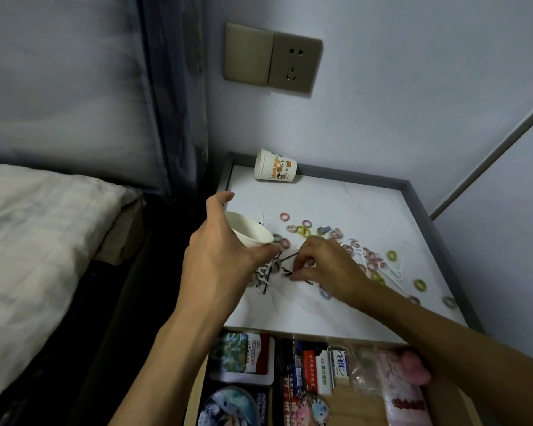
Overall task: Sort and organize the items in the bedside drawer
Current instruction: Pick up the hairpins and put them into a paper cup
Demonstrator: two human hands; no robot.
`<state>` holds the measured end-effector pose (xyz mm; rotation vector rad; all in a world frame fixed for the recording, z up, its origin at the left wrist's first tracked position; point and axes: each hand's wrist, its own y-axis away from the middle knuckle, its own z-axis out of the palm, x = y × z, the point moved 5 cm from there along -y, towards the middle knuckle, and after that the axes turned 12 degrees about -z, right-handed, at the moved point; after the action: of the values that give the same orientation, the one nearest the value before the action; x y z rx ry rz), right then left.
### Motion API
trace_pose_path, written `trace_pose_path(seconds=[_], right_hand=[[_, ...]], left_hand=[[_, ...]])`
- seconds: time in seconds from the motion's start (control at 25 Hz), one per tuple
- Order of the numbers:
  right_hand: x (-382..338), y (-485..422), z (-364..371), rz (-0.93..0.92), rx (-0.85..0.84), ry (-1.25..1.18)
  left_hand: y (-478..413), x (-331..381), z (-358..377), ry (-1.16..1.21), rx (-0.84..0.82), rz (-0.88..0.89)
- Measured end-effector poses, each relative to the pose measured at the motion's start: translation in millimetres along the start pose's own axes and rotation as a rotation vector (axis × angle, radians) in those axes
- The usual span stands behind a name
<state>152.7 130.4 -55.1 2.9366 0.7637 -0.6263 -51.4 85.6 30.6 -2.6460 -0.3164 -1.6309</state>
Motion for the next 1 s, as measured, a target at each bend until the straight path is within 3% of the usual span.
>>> trace_pose_path(seconds=[0.16, 0.36, 0.48, 0.6, 0.68, 0.88, 1.0], right_hand=[[-1, 11, 2, 0.016, 0.033, 0.092], [-11, 19, 17, -0.126, -0.024, 0.427], [-13, 16, -7, 0.007, 0.025, 0.185], [-27, 0, -62, 0.073, 0.227, -0.211], [-54, -17, -95, -0.080, 0.197, -0.229], [-110, -45, -98, -0.312, -0.133, -0.126], [-91, -46, -103, -0.234, 0.063, -0.305]], left_hand=[[1, 1, 1, 0.007, -0.006, 0.000], [1, -1, 0, 0.020, -0.008, -0.006], [1, -1, 0, 0.014, -0.025, 0.004], [-1, -3, 2, 0.000, -0.038, 0.003], [-1, -3, 5, -0.002, -0.048, 0.001], [4, 8, 18, 0.022, -0.107, 0.052], [2, 8, 14, 0.053, -0.065, 0.049]])
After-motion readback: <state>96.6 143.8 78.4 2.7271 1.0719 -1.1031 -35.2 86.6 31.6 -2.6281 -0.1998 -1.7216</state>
